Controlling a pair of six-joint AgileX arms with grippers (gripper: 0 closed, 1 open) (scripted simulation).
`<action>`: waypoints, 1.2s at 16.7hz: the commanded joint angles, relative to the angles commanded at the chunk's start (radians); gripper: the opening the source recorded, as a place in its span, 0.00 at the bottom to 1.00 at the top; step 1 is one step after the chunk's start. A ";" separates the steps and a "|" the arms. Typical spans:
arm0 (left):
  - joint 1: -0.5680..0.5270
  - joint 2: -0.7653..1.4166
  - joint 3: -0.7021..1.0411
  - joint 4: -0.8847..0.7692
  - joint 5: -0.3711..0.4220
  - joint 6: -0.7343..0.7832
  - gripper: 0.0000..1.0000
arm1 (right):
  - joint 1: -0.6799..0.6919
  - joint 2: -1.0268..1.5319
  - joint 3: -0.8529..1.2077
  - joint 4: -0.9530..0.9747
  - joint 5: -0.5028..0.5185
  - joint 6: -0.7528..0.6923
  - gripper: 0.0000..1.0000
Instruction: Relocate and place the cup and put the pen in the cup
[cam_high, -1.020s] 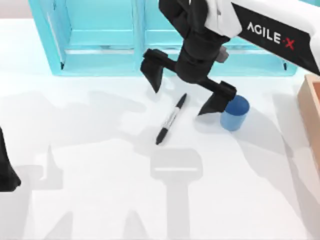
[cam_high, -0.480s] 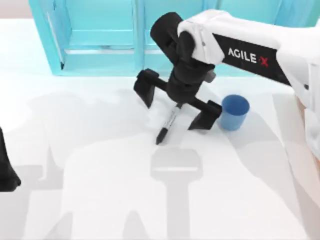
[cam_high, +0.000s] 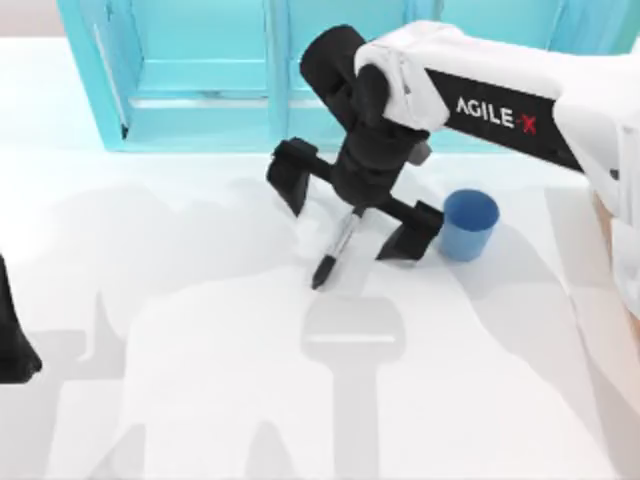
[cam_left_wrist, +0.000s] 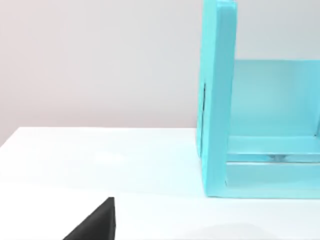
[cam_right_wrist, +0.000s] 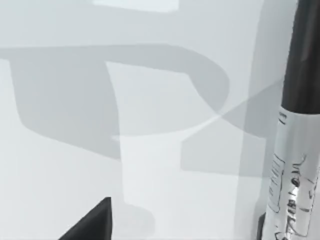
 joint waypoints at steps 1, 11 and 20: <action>0.000 0.000 0.000 0.000 0.000 0.000 1.00 | 0.000 0.000 0.000 0.000 0.000 0.000 0.77; 0.000 0.000 0.000 0.000 0.000 0.000 1.00 | 0.000 0.000 0.000 0.000 0.000 0.000 0.02; 0.000 0.000 0.000 0.000 0.000 0.000 1.00 | -0.010 -0.086 -0.020 -0.076 0.036 -0.038 0.00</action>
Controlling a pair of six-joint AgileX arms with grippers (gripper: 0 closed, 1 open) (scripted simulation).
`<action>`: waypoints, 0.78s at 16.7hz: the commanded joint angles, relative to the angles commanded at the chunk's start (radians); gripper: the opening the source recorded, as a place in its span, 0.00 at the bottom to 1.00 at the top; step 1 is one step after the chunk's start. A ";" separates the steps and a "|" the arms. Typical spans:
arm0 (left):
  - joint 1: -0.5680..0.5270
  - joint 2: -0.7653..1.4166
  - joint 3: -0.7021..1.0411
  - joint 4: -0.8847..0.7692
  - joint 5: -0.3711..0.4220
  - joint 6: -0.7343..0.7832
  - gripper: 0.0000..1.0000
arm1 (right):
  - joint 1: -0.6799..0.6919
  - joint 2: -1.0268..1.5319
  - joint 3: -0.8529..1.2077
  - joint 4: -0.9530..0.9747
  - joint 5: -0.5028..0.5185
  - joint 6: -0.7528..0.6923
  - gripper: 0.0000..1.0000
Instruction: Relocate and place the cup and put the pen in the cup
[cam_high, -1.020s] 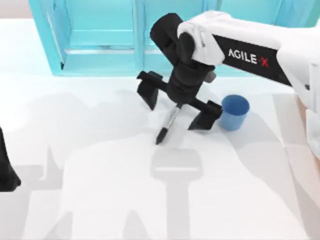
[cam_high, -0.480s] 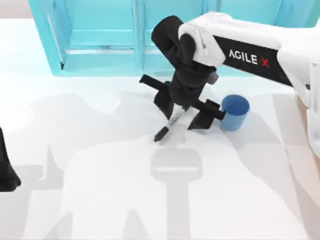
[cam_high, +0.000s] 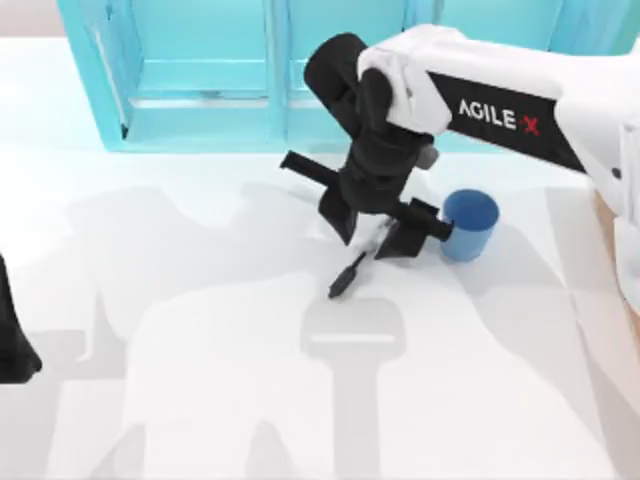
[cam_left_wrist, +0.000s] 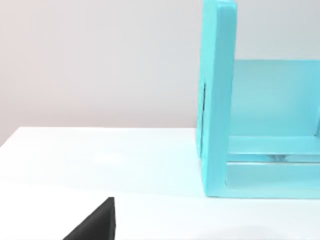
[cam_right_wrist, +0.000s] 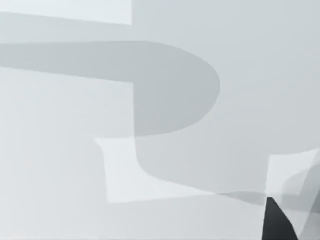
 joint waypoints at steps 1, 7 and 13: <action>0.000 0.000 0.000 0.000 0.000 0.000 1.00 | 0.001 -0.002 -0.002 -0.001 0.000 0.001 0.00; 0.000 0.000 0.000 0.000 0.000 0.000 1.00 | 0.060 -0.181 -0.127 -0.053 0.009 0.057 0.00; 0.000 0.000 0.000 0.000 0.000 0.000 1.00 | 0.134 -0.394 -0.263 -0.120 0.018 0.128 0.00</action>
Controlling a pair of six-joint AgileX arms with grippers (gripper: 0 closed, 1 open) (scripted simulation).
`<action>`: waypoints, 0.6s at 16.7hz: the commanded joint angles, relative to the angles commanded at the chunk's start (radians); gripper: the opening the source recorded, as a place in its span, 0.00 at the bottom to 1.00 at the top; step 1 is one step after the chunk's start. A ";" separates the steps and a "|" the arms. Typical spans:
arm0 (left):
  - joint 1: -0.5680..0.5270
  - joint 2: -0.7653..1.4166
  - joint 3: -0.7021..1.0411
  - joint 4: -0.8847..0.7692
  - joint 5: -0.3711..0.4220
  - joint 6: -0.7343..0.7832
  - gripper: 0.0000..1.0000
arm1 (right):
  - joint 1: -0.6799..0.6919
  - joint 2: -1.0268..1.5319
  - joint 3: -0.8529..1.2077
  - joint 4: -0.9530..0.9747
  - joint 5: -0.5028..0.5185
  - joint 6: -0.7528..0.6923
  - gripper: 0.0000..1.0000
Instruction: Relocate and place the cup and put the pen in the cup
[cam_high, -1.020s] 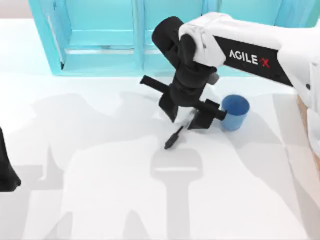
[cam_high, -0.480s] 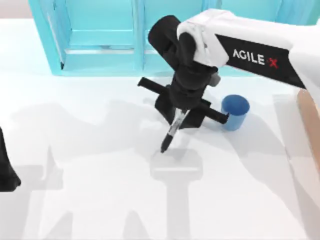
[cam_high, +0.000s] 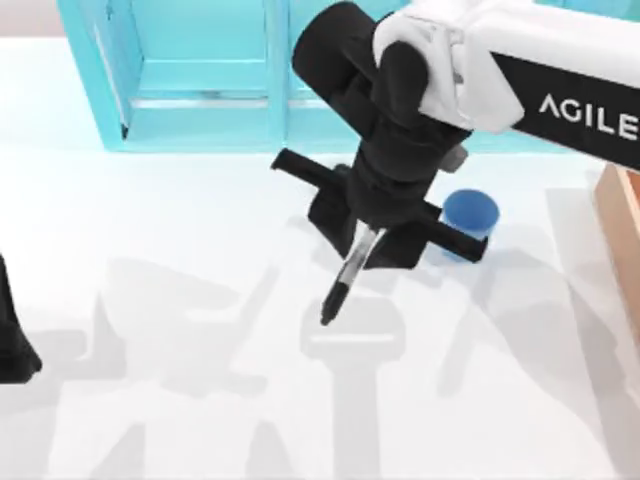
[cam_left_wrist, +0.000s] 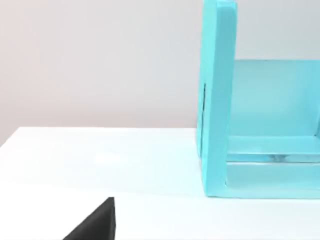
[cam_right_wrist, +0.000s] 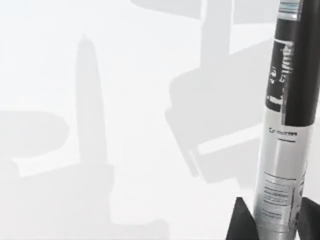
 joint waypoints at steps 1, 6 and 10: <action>0.000 0.000 0.000 0.000 0.000 0.000 1.00 | 0.007 -0.011 -0.010 -0.004 0.001 0.006 0.00; 0.000 0.000 0.000 0.000 0.000 0.000 1.00 | 0.003 -0.010 -0.008 -0.003 0.000 0.007 0.00; 0.000 0.000 0.000 0.000 0.000 0.000 1.00 | 0.016 -0.030 -0.040 0.087 0.052 -0.049 0.00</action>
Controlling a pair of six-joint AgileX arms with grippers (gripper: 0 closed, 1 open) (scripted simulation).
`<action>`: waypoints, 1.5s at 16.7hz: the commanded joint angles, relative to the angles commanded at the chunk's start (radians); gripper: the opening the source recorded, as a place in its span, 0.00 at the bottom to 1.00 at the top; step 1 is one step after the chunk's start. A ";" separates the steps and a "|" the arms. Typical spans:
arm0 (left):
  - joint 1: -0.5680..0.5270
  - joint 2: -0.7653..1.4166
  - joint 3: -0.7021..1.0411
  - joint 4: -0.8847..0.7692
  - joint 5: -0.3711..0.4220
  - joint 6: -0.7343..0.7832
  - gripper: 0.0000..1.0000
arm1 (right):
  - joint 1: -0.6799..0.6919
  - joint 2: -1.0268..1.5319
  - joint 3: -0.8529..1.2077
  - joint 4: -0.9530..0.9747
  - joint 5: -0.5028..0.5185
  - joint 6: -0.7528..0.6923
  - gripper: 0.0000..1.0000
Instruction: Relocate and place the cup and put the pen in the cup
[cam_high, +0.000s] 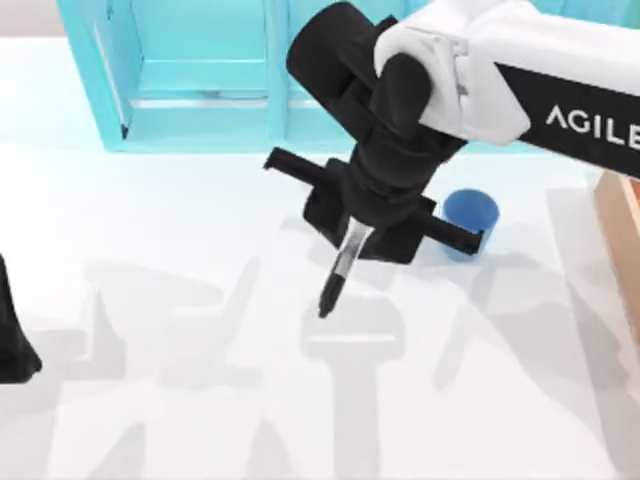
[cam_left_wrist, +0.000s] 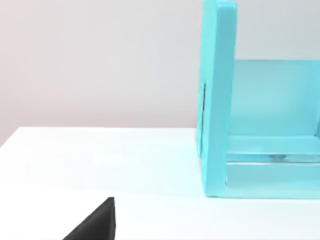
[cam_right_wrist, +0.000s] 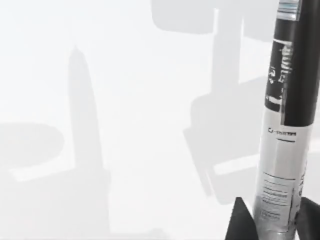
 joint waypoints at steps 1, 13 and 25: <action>0.000 0.000 0.000 0.000 0.000 0.000 1.00 | 0.005 -0.004 -0.017 0.045 0.025 -0.023 0.00; 0.000 0.000 0.000 0.000 0.000 0.000 1.00 | 0.050 -0.099 -0.344 0.714 0.421 -0.402 0.00; 0.000 0.000 0.000 0.000 0.000 0.000 1.00 | 0.097 -0.237 -0.630 1.369 0.804 -0.771 0.00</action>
